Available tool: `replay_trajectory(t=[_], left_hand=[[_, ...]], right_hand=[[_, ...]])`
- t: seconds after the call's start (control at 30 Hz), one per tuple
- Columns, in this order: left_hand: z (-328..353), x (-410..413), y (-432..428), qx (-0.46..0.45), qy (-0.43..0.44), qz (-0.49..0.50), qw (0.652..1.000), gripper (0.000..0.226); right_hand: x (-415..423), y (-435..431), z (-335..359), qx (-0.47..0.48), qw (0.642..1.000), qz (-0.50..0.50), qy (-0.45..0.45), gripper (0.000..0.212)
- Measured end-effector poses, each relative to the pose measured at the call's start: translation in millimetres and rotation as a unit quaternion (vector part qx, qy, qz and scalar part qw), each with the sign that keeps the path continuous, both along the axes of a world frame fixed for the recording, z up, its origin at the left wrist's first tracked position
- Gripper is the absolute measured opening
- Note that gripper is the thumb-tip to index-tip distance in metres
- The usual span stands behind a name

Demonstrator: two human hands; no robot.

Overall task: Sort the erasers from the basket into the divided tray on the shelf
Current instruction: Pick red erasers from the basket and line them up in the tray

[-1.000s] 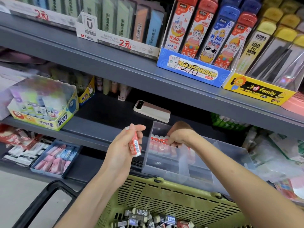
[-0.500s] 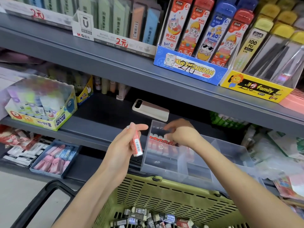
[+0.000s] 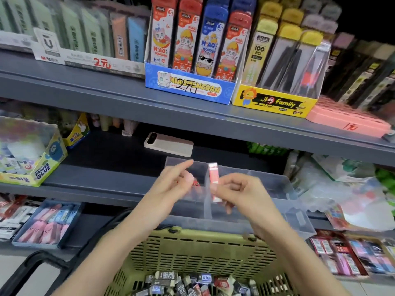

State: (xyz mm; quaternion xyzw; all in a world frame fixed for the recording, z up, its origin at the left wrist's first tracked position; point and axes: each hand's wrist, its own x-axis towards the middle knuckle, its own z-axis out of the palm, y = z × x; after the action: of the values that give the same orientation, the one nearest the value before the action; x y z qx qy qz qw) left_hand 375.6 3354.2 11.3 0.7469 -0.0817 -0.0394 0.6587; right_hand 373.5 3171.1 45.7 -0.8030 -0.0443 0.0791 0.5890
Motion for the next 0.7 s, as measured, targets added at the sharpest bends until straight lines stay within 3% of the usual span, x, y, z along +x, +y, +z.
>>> replay_trajectory(t=[0.1,0.2,0.3,0.47,0.6,0.7], left_hand=[[-2.1,9.0,7.2,0.203,-0.127,0.004,0.971,0.034],[-3.6,31.0,8.5,0.329,-0.171,-0.023,0.929,0.027],[-4.3,52.1,4.2,0.386,-0.156,-0.089,0.905,0.028],[-12.9,78.4,-11.1,0.462,-0.088,-0.193,0.861,0.042],[-20.9,86.2,-17.5,0.523,-0.060,-0.247,0.814,0.055],[-23.2,90.4,-16.4,0.533,-0.042,-0.260,0.804,0.061]], right_hand=[[30.0,-43.7,-5.5,-0.186,0.972,-0.132,-0.056,0.023],[58.9,-55.2,-8.2,-0.409,0.905,-0.097,-0.062,0.042],[83.0,-45.6,-12.6,-0.524,0.851,-0.038,-0.005,0.048],[99.4,-29.3,-30.4,-0.592,0.803,0.004,0.072,0.027],[103.7,-28.8,-34.9,-0.580,0.808,0.053,0.085,0.025],[106.8,-33.9,-30.1,-0.554,0.821,0.089,0.104,0.031]])
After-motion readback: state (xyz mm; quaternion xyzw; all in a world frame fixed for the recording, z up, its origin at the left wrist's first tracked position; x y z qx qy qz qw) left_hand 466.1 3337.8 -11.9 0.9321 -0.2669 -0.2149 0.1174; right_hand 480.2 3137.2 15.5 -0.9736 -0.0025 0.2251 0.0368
